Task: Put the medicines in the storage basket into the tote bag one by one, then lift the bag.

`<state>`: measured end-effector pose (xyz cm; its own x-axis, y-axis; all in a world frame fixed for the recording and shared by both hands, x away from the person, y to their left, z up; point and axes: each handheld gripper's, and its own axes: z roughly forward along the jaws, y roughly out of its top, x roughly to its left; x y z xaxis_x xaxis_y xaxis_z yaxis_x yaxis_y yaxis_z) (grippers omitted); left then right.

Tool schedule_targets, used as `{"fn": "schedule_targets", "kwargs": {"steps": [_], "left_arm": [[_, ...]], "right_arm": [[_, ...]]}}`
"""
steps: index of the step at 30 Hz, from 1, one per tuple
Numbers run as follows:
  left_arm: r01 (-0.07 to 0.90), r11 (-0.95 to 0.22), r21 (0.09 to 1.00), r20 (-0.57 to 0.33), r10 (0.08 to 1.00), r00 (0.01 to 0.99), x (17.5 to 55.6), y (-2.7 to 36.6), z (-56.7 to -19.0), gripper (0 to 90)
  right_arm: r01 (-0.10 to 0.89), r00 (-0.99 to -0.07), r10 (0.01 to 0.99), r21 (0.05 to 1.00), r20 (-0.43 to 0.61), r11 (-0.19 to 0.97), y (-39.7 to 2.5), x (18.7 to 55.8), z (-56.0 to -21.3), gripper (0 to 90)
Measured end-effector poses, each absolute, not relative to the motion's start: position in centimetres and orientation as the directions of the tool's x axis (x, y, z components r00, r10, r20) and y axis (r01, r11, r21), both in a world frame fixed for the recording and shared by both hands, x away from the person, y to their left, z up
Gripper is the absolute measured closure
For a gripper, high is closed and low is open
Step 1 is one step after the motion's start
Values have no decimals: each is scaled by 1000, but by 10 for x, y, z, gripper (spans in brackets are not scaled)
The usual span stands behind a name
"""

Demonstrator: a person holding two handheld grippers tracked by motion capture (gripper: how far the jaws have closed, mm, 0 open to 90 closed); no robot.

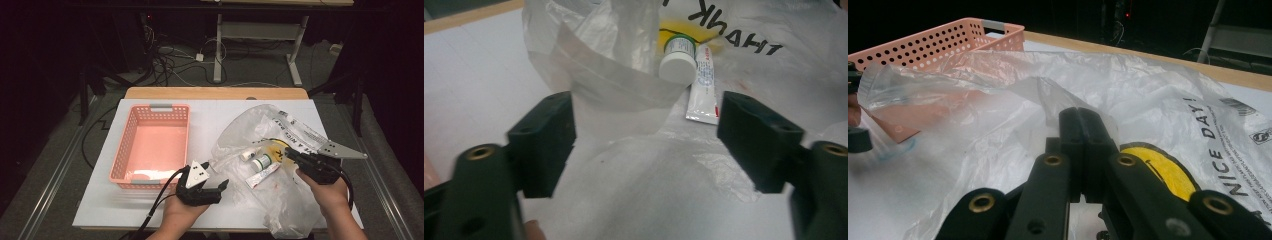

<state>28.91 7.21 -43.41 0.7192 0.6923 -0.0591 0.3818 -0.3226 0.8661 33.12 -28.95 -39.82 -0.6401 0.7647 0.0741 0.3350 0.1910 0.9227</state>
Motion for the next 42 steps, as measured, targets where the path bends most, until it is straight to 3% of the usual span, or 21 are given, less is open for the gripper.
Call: {"fn": "schedule_targets", "kwargs": {"steps": [9,12,18,20,26,32,42], "left_arm": [[426,-325,844,-89,699,709,298,78,-433,441],[437,-349,829,-81,699,711,300,74,-434,554],[440,-348,828,-60,725,686,302,74,-437,875],[425,-349,835,-55,717,695,300,74,-436,884],[405,-361,840,-39,704,709,296,74,-438,888],[408,-367,836,-42,698,714,295,75,-440,888],[401,-370,838,-31,701,712,293,73,-441,887]], "right_arm": [[356,-656,750,912,87,205,-282,324,-408,900],[364,-661,745,905,85,220,-278,323,-413,900],[372,-668,740,897,81,238,-273,320,-417,900],[374,-669,739,897,83,238,-274,318,-416,888],[368,-665,742,902,86,225,-279,301,-410,680],[371,-637,766,906,89,203,-292,263,-410,574],[465,-644,748,859,161,215,-276,212,-442,320]]}}
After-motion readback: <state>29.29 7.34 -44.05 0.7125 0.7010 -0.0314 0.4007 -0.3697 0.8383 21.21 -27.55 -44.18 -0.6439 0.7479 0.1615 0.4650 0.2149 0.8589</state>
